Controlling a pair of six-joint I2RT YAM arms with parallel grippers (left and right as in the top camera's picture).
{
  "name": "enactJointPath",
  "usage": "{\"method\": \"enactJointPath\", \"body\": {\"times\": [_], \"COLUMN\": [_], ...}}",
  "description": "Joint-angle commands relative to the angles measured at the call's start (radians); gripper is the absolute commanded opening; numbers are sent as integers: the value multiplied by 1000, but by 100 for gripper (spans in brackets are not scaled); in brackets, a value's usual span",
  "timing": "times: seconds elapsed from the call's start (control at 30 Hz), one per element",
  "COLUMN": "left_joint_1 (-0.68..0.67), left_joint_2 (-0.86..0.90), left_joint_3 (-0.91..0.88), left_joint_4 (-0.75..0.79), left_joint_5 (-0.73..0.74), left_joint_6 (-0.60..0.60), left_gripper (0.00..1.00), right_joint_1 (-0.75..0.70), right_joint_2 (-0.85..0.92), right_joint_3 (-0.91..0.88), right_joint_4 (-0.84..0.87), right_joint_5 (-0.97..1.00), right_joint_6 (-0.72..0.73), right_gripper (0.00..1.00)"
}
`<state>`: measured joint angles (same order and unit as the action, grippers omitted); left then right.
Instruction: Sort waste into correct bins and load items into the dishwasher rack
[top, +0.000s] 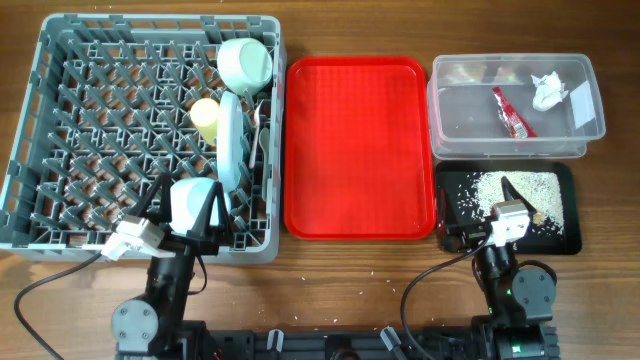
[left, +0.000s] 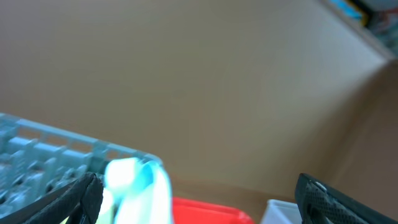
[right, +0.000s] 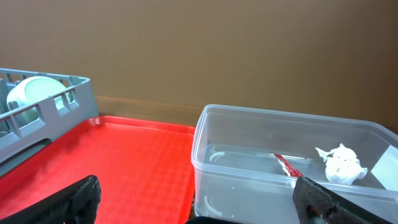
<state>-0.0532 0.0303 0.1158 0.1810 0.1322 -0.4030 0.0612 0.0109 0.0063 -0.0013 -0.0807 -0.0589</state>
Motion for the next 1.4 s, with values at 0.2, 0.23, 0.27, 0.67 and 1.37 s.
{"method": "enactJointPath", "body": {"times": [0.2, 0.23, 0.27, 0.67, 1.37], "left_joint_1": [51, 63, 74, 33, 31], "left_joint_2": [-23, -27, -27, -27, -25], "left_joint_3": [-110, -110, -110, -110, -110], "left_joint_4": [-224, -253, -254, -254, -254], "left_joint_5": [-190, -178, -154, -69, -69], "left_joint_6": [61, 137, 217, 448, 448], "left_gripper": [100, 100, 100, 100, 100], "right_joint_1": [3, 3, 3, 3, 3], "right_joint_2": [-7, -7, -7, -7, -7], "right_joint_3": [-1, -1, -1, -1, -1], "right_joint_4": [2, 2, 2, 2, 2], "right_joint_5": [13, 13, 13, 13, 13], "right_joint_6": [-18, -18, -18, -18, -18], "right_gripper": [100, 100, 100, 100, 100]}}
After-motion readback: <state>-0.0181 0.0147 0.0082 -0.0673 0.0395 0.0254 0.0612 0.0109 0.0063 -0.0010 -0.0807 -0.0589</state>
